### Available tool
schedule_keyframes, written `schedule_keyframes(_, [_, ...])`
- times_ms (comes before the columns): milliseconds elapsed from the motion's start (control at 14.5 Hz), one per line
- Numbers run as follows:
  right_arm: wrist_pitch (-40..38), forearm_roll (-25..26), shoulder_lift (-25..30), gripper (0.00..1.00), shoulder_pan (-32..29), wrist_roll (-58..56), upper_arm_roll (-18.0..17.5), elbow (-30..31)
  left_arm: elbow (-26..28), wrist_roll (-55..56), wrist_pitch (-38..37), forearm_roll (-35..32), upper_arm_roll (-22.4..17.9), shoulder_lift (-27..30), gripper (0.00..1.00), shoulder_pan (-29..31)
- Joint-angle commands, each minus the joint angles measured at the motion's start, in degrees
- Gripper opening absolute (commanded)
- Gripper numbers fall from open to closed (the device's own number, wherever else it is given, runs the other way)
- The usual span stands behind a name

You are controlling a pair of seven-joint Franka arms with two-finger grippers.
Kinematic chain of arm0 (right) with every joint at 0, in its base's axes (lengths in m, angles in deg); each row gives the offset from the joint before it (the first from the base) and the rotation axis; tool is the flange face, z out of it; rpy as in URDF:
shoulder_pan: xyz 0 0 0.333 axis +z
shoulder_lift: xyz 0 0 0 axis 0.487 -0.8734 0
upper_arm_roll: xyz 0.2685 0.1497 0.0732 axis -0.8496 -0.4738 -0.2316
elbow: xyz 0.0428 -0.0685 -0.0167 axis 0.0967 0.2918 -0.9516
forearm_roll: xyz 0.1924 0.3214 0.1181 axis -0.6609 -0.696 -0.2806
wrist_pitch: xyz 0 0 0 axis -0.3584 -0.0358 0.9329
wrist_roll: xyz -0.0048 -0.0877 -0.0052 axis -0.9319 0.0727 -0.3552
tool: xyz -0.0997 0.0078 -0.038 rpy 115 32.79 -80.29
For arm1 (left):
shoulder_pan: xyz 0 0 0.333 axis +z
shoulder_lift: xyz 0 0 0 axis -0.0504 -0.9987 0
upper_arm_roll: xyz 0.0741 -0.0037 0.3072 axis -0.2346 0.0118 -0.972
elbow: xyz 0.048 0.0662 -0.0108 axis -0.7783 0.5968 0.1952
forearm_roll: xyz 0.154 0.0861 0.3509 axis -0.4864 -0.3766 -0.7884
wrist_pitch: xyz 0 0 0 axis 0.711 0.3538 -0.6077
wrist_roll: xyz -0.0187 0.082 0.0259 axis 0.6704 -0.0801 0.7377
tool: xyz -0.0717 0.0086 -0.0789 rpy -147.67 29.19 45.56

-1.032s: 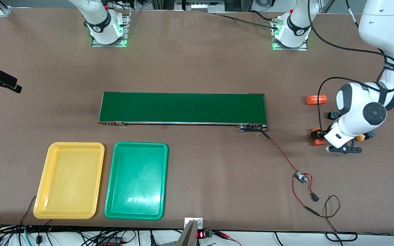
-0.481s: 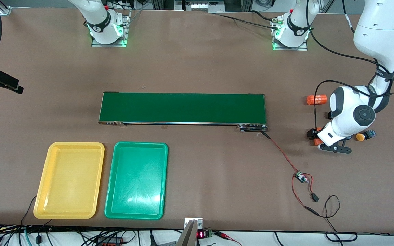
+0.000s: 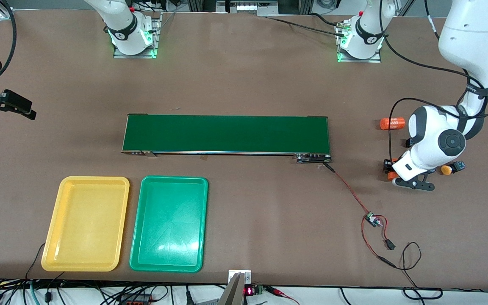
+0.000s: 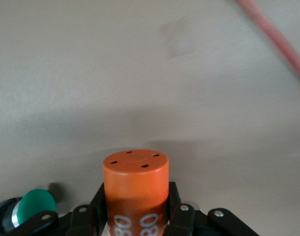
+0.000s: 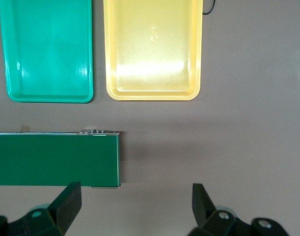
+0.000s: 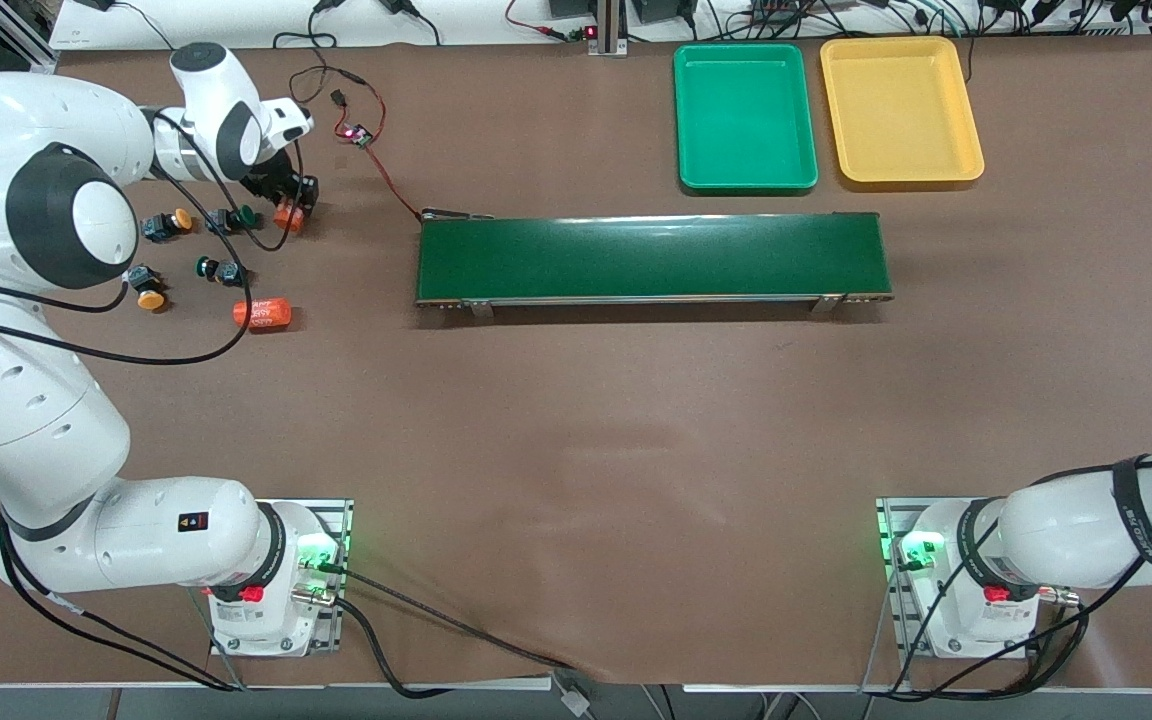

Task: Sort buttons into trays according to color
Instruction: 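Carry the cylinder onto the green belt and open the left gripper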

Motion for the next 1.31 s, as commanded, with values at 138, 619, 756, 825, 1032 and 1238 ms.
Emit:
schedule_keyframes(138, [0.3, 1.1, 0.8, 1.0, -0.2, 0.1, 0.1, 0.4, -3.0, -1.9, -17.5, -0.8, 10.0, 7.0, 0.23, 0.5])
schedule_keyframes(619, [0.4, 1.3, 0.8, 1.0, 0.1, -0.1, 0.0, 0.4, -3.2, -34.6, -20.6, -0.9, 21.2, 6.0, 0.24, -0.9])
schedule_keyframes(756, [-0.1, 1.3, 0.9, 1.0, 0.1, -0.6, 0.0, 0.4, -2.7, -38.3, -20.3, -1.0, 23.3, 6.0, 0.24, -1.2])
schedule_keyframes(825, [-0.1, 1.2, 0.8, 1.0, 0.0, -0.6, 0.0, 0.4, -2.3, -41.9, -18.9, -1.0, 24.2, 5.6, 0.24, -1.6])
schedule_keyframes(1032, [-0.1, 1.2, 0.8, 1.0, -0.2, -0.7, 0.1, 0.4, -0.6, -46.6, -15.6, -1.6, 24.4, 5.3, 0.24, -5.5])
schedule_keyframes(1238, [-0.2, 1.2, 0.8, 1.0, -0.2, -0.7, 0.0, 0.4, 0.1, -49.4, -13.5, -4.3, 24.5, 3.7, 0.23, -6.6])
